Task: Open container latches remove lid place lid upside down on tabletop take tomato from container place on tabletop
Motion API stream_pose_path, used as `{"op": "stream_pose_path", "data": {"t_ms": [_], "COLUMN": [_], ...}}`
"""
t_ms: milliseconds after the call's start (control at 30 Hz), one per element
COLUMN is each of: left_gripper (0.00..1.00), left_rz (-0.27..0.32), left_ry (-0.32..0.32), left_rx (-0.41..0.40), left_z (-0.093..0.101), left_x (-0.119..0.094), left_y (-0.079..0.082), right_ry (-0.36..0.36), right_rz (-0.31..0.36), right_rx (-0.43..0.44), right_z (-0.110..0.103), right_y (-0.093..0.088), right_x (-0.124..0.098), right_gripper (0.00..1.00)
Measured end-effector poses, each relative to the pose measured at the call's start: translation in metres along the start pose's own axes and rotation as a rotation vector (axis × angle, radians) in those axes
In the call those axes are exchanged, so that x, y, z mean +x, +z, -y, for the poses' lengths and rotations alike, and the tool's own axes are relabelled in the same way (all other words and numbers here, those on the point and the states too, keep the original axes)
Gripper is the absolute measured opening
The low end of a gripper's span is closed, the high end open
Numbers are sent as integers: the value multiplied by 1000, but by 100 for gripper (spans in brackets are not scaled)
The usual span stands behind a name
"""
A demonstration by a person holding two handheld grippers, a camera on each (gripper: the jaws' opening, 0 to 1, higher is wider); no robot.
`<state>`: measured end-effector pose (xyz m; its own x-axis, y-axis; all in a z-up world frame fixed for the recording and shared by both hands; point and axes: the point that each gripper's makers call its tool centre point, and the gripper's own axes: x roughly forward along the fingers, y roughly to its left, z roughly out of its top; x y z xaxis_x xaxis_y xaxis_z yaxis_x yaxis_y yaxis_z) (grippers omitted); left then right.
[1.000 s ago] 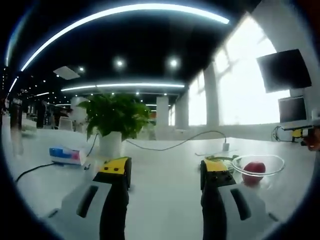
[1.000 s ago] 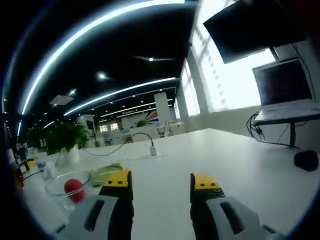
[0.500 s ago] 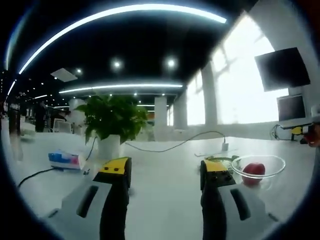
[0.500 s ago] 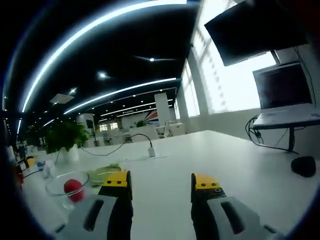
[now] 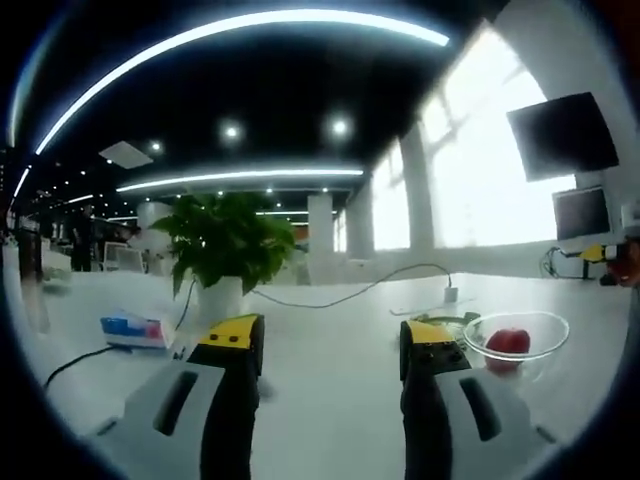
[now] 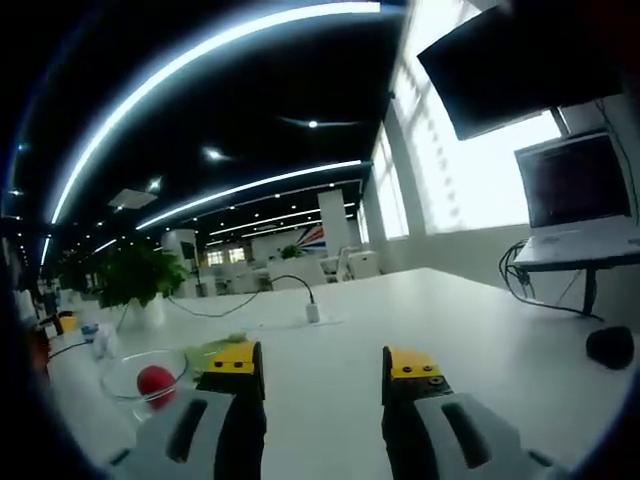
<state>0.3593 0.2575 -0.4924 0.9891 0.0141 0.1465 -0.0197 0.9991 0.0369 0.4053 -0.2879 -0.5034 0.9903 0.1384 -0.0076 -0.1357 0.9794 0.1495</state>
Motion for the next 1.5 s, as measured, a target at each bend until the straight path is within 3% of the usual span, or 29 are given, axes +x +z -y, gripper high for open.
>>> {"op": "stream_pose_path", "data": {"t_ms": [467, 800, 1000, 1300, 1500], "left_gripper": [50, 50, 50, 52, 51], "left_rz": [28, 55, 39, -2, -26], "left_ry": [-92, -172, -211, -405, -513], "left_rx": [60, 108, 121, 122, 108], "left_z": [15, 37, 47, 94, 123], "left_x": [21, 29, 31, 29, 25], "left_y": [36, 54, 55, 56, 55], "right_ry": [78, 182, 212, 319, 465], "right_rz": [50, 68, 91, 80, 22], "right_rx": [-78, -131, -133, -186, -243], "right_z": [-10, -47, -62, -98, -135], "right_y": [41, 65, 77, 88, 81], "right_x": [14, 22, 23, 25, 23], "right_gripper": [42, 42, 41, 39, 39]}}
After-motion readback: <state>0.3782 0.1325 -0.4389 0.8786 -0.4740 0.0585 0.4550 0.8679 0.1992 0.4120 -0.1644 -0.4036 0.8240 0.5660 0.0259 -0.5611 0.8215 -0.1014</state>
